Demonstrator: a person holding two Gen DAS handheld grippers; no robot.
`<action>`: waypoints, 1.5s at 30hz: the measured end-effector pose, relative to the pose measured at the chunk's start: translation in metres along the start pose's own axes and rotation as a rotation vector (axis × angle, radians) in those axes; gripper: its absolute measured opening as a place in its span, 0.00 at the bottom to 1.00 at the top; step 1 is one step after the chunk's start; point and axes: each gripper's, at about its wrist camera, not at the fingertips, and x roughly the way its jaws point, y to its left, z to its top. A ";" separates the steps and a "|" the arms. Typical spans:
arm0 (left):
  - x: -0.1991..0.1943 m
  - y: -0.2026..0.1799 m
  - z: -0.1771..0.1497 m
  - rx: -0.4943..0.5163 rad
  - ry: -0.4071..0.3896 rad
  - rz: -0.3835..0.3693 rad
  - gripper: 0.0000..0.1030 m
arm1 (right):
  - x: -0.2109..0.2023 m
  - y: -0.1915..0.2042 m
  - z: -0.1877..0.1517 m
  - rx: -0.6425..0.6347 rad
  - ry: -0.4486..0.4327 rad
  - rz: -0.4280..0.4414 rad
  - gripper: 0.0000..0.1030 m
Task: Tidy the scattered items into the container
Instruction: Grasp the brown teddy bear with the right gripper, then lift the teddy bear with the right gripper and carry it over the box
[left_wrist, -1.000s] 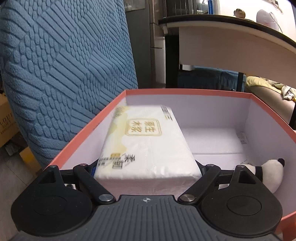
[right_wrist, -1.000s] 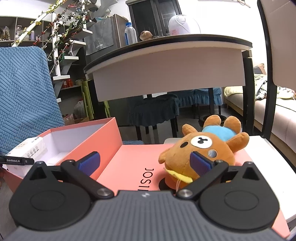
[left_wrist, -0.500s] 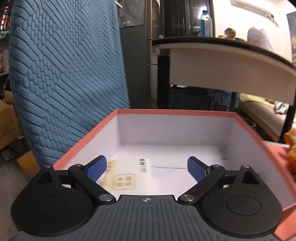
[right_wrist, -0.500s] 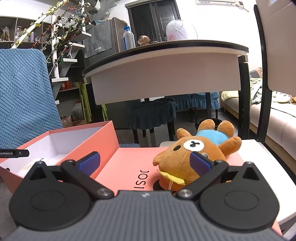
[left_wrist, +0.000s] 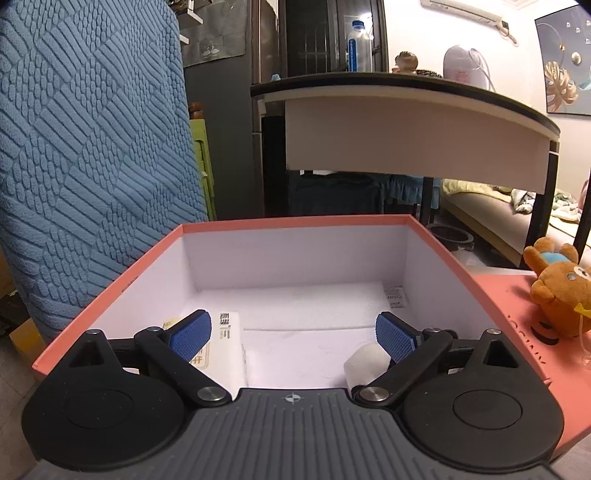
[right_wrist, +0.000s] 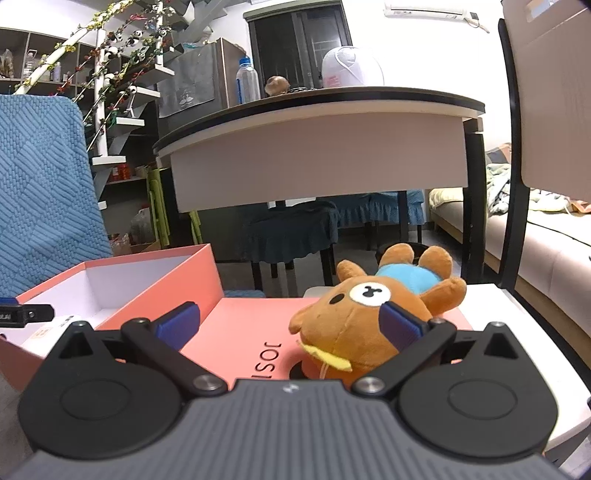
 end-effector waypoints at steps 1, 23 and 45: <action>-0.001 -0.001 0.001 -0.004 -0.005 0.001 0.95 | 0.003 -0.001 0.000 0.004 0.000 -0.010 1.00; -0.023 -0.033 0.009 -0.004 -0.034 -0.092 0.96 | 0.063 -0.022 0.003 0.047 0.012 -0.225 1.00; -0.039 -0.014 0.016 -0.057 -0.030 -0.069 0.96 | 0.068 -0.009 0.007 0.014 0.035 -0.187 0.72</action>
